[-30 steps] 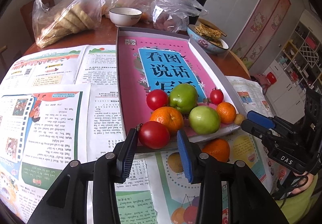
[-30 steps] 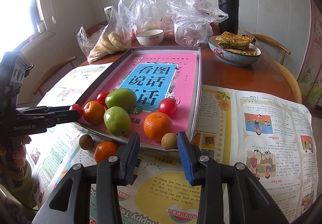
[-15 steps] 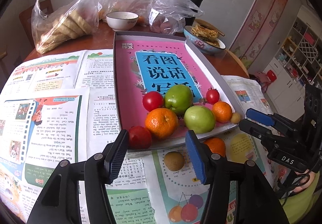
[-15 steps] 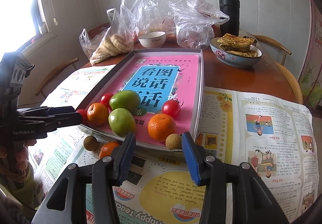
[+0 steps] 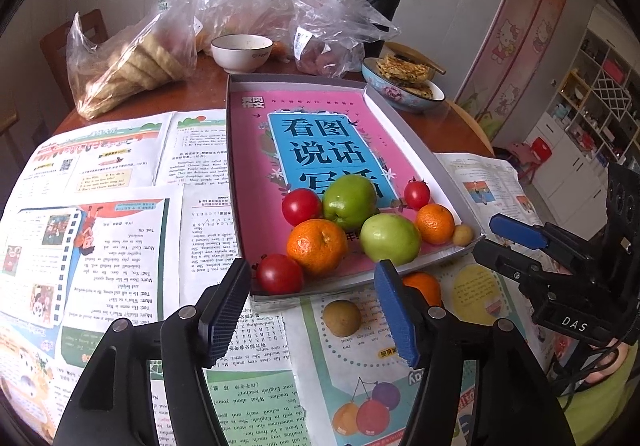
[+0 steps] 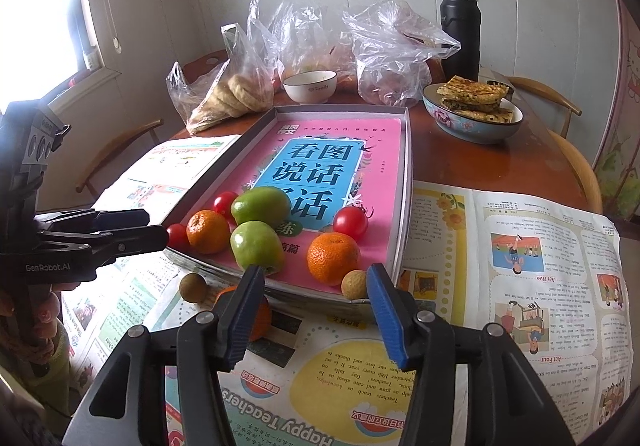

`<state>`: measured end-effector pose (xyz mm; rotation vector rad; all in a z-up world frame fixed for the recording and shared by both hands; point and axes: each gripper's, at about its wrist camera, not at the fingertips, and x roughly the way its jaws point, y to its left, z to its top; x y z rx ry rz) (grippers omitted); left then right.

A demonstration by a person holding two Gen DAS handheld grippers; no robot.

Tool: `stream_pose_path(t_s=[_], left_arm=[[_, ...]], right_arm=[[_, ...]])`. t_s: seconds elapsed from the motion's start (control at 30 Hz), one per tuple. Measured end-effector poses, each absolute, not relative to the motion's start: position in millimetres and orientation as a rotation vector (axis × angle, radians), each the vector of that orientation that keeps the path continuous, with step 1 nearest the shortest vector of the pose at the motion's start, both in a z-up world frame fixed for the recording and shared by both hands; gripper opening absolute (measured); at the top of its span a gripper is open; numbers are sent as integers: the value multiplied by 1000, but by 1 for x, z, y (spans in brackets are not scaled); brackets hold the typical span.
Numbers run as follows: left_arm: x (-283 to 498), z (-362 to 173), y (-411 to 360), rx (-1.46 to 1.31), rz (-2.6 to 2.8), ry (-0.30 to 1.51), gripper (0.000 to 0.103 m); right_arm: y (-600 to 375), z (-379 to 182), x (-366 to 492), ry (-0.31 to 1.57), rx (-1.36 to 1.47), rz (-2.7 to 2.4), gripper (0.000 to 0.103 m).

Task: Organize fruits
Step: 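Withdraw both tools from the box toward the kiwi and mandarin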

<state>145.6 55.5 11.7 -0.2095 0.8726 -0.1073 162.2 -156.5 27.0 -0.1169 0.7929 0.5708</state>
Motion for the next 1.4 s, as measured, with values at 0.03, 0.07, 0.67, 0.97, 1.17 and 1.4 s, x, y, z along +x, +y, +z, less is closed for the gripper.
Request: stream_pose_path(t_s=[0.03,0.07,0.67,0.97,1.17,1.4], left_arm=[[145,13,55,-205,-108,870,66],[144,14,54,-200,-109,867,66],[125,27,41,-139,-126,832,75],[118,22,45,-148,-127,851,75],[113,15,49,-153,-124,870,75],[111,8,50,-160,-134,895,75]], right_arm=[[-156,28,161,791,-117,572,54],[-155,29,160,789,-118,574,54],[-142,36,137,762,-148,617,59],[-135,36,127,762,-163,631,60],[-129,33,122,768,-177,644,60],[-124,27,119,784,-186,649,60]])
